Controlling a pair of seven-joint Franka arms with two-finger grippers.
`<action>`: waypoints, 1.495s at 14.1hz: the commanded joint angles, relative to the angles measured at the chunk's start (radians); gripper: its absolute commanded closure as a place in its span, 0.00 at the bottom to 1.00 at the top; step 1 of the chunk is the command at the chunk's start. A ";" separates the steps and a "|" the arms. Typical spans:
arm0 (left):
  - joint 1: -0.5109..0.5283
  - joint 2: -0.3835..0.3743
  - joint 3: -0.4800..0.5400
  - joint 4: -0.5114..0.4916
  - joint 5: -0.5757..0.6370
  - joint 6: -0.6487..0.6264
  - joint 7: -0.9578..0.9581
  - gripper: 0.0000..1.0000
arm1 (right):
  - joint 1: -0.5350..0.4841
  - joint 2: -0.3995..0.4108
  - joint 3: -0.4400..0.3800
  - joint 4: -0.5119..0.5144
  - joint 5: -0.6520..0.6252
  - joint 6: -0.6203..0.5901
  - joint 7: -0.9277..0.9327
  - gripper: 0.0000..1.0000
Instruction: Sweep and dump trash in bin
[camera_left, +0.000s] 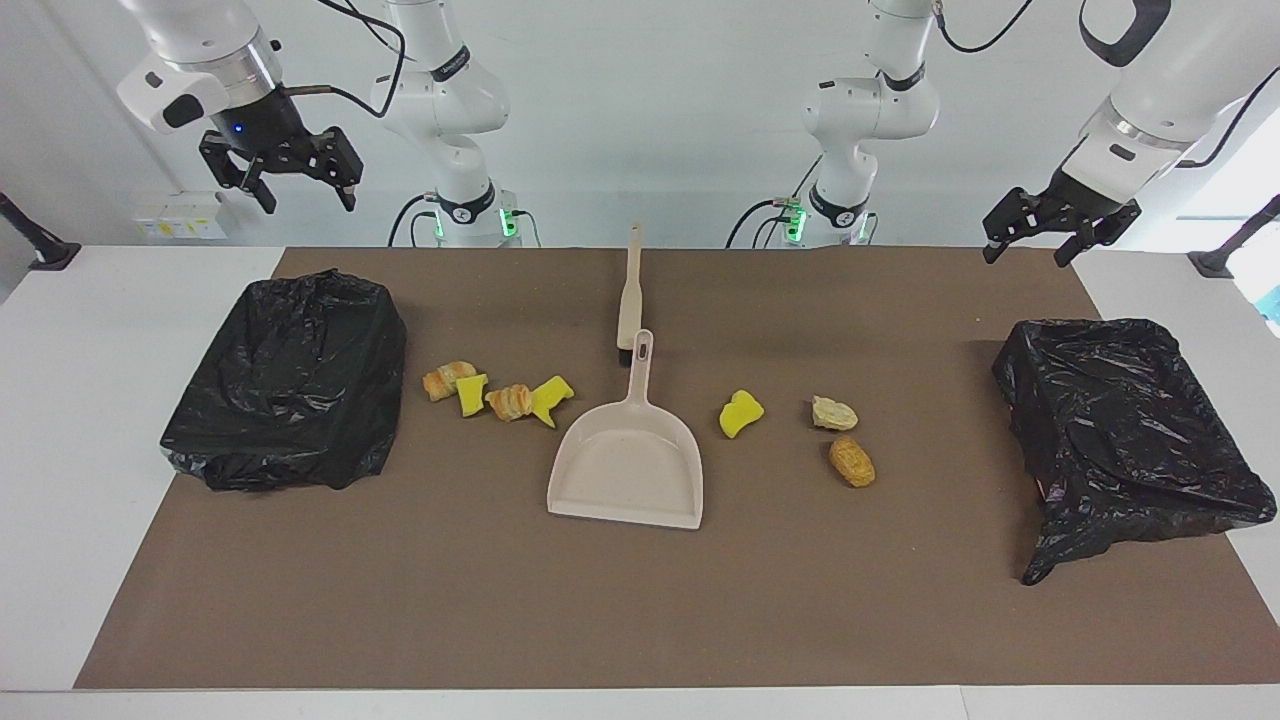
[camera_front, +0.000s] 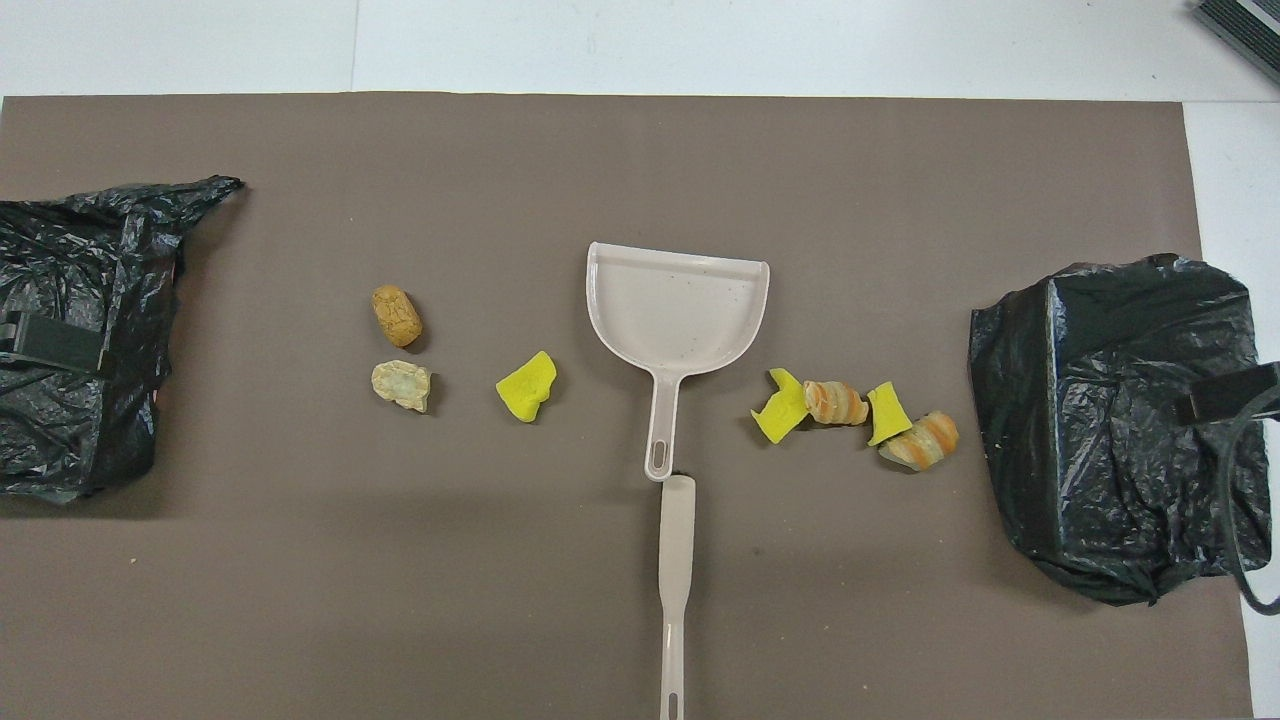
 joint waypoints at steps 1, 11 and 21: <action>-0.009 -0.009 0.001 -0.002 0.013 -0.020 0.009 0.00 | -0.011 -0.025 0.004 -0.029 0.005 0.014 -0.010 0.00; -0.119 -0.041 -0.023 -0.054 0.004 0.004 0.015 0.00 | -0.012 -0.025 0.004 -0.029 0.005 0.008 -0.010 0.00; -0.343 -0.085 -0.026 -0.220 0.004 0.133 -0.099 0.00 | -0.012 -0.026 0.004 -0.029 0.005 0.005 -0.012 0.00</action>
